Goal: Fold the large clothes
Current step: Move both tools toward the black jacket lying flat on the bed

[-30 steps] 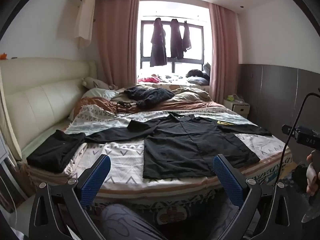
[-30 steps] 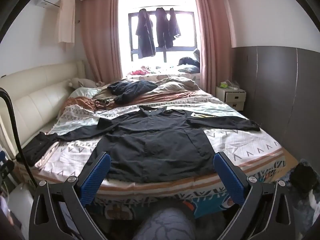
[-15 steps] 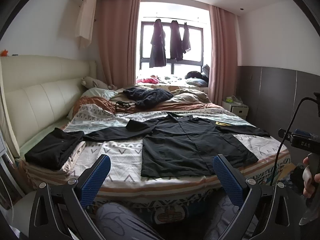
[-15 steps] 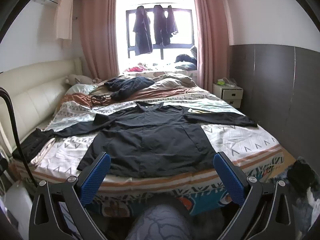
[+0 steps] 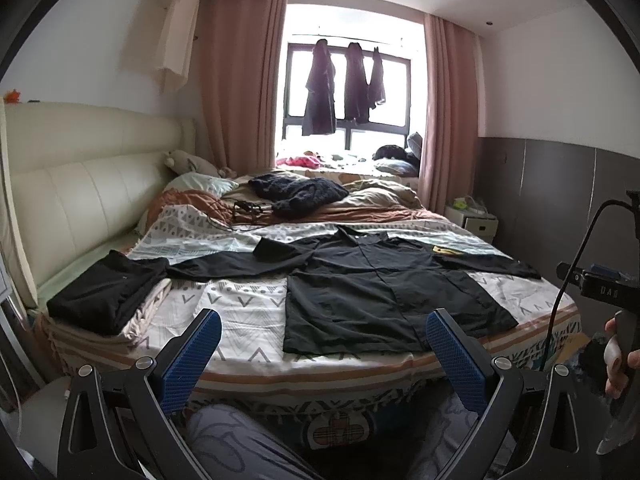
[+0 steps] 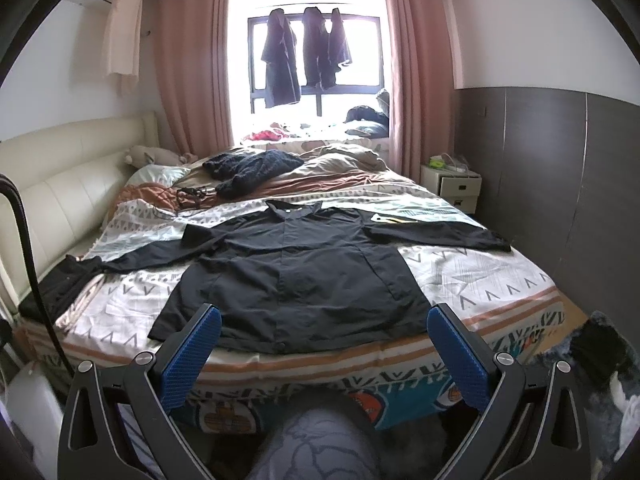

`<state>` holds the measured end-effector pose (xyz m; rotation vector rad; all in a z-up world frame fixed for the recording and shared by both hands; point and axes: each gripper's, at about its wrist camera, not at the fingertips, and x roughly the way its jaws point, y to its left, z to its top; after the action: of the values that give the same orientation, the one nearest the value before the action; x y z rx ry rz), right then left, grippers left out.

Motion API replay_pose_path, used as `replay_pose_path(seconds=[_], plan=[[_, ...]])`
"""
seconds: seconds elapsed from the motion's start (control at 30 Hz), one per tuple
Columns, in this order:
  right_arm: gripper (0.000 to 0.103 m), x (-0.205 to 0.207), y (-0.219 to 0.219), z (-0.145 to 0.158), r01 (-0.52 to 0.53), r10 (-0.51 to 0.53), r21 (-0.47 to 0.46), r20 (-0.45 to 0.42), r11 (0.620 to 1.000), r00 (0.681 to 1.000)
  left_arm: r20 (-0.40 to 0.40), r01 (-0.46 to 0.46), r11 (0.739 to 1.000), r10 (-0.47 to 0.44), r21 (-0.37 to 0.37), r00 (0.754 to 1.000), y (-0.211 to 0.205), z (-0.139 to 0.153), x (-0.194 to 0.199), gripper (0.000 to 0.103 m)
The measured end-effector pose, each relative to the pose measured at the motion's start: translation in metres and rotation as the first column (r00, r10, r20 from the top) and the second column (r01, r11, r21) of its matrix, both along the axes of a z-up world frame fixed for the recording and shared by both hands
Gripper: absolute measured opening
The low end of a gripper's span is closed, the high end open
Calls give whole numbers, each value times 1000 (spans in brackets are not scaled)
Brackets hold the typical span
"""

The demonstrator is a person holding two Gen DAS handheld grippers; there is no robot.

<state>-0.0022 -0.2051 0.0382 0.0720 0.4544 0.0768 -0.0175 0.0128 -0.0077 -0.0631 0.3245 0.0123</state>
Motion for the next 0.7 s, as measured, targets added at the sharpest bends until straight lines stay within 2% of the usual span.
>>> replay_pose_path(seconds=[0.23,0.7], plan=[[103,0,5,-3,7,-7,-18,2,1000,1000,-18,0,1000,0,-25,1000,9,-6,5,103],[103,-1,10,-4,17,-17,-44,-3,999,1000,1,3,999,-3,-43,1000,14,-9,-2,103]])
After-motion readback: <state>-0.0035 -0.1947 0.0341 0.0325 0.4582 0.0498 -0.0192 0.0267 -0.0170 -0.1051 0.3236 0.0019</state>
